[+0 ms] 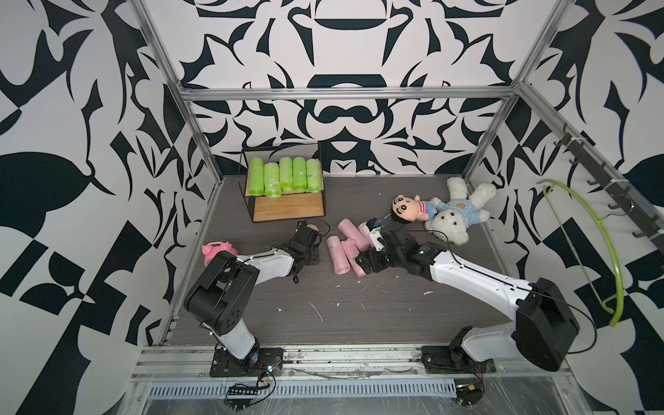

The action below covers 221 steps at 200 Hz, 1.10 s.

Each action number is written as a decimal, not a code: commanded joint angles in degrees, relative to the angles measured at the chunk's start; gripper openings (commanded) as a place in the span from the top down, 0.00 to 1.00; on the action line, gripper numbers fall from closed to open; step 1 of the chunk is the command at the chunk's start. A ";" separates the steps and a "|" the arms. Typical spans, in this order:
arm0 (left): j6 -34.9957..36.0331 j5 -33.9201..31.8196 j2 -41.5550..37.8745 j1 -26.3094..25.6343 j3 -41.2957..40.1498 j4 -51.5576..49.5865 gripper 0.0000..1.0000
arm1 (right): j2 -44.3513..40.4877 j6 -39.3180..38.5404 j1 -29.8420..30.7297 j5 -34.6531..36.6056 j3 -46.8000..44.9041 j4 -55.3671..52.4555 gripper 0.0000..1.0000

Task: Sort the rolls of trash bags by color and place them on the shelf
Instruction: Pick up the roll of trash bags from the center of the board.

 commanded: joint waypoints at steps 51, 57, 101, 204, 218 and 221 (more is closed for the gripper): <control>-0.06 -5.45 -4.23 0.23 -1.27 -2.38 0.73 | -7.22 -0.44 0.26 5.26 -1.48 -2.30 0.14; 0.04 -5.81 -4.85 0.25 -1.57 -3.12 0.73 | -7.04 -0.53 0.20 5.17 -1.56 -1.91 0.14; 1.91 -9.58 -10.70 2.55 -4.55 -4.95 0.75 | -3.56 -0.83 0.26 3.19 -1.12 3.70 0.14; 2.77 -1.46 -7.86 16.10 -1.06 4.35 0.74 | 4.16 -2.95 0.26 -0.81 3.45 8.48 0.15; 1.83 0.97 -6.46 18.08 -0.71 6.27 0.75 | 4.44 -3.05 0.29 -0.63 3.59 8.58 0.15; 1.64 1.29 -6.19 18.45 -0.58 6.47 0.75 | 4.44 -3.05 0.22 -0.63 3.55 8.59 0.15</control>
